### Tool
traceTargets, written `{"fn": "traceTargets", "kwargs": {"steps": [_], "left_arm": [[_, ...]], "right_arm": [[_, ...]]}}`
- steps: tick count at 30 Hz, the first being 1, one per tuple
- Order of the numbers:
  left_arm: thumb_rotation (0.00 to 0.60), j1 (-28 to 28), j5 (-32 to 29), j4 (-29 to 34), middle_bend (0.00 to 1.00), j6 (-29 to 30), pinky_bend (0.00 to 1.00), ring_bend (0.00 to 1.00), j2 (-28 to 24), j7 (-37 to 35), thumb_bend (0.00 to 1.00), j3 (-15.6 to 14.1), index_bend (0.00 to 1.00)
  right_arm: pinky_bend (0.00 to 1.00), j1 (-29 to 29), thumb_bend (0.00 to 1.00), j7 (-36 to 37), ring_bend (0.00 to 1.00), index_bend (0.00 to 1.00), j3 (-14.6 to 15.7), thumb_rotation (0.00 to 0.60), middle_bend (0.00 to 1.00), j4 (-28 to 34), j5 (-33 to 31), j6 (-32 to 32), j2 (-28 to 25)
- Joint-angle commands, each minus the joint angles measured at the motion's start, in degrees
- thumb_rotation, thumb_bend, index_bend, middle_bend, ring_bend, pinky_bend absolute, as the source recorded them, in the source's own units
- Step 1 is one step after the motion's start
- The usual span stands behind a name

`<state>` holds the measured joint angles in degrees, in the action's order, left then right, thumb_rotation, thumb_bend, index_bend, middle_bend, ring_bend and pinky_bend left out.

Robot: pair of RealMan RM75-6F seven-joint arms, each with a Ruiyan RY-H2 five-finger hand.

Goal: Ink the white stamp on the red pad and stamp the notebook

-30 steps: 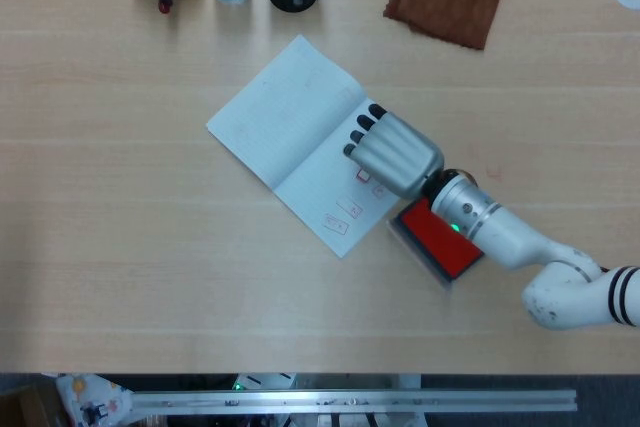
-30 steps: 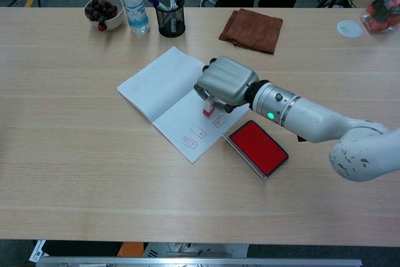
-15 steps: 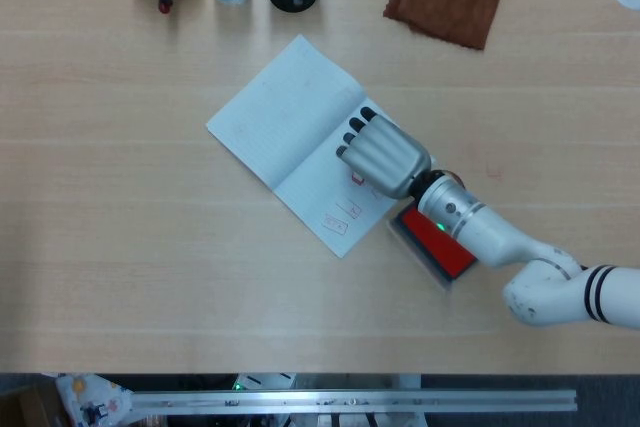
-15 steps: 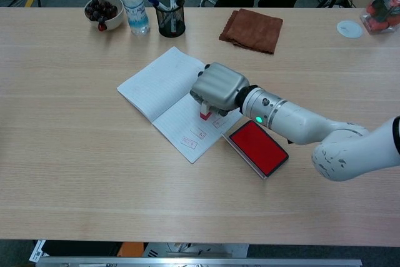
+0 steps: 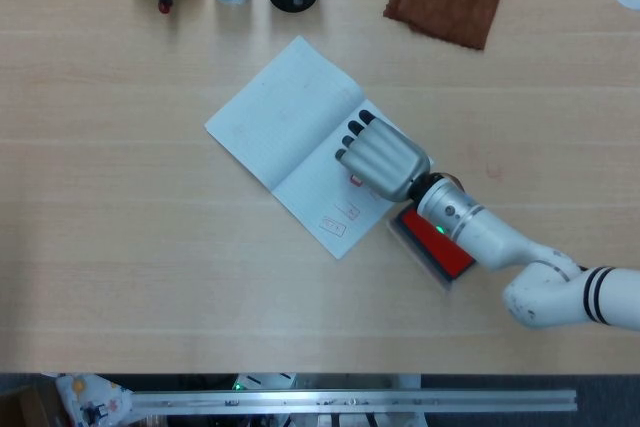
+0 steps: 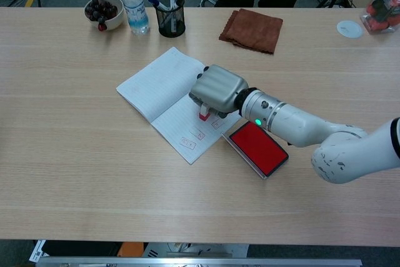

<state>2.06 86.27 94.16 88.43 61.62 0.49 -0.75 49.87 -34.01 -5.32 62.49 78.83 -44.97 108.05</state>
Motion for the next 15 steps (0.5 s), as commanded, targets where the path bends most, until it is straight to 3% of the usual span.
{"fn": "traceTargets", "kwargs": {"steps": [1,15], "left_arm": [[0.6,0.02,-0.01,0.05,0.16,-0.02,0.13,0.22,-0.06,-0.04,0.28,-0.02,0.2],[0.6,0.13,-0.29,0.01,0.16,-0.05,0.13,0.22,-0.19,-0.24,0.28,0.13,0.19]], "right_arm": [[0.29,0.07,0.38,0.02,0.32,0.75,-0.18,0.6,0.53,-0.21,-0.31,-0.03,0.08],[0.29,0.43,0.38,-0.68,0.32,0.75,0.25,0.6,0.53,-0.5,-1.09,0.18,0.43]]}}
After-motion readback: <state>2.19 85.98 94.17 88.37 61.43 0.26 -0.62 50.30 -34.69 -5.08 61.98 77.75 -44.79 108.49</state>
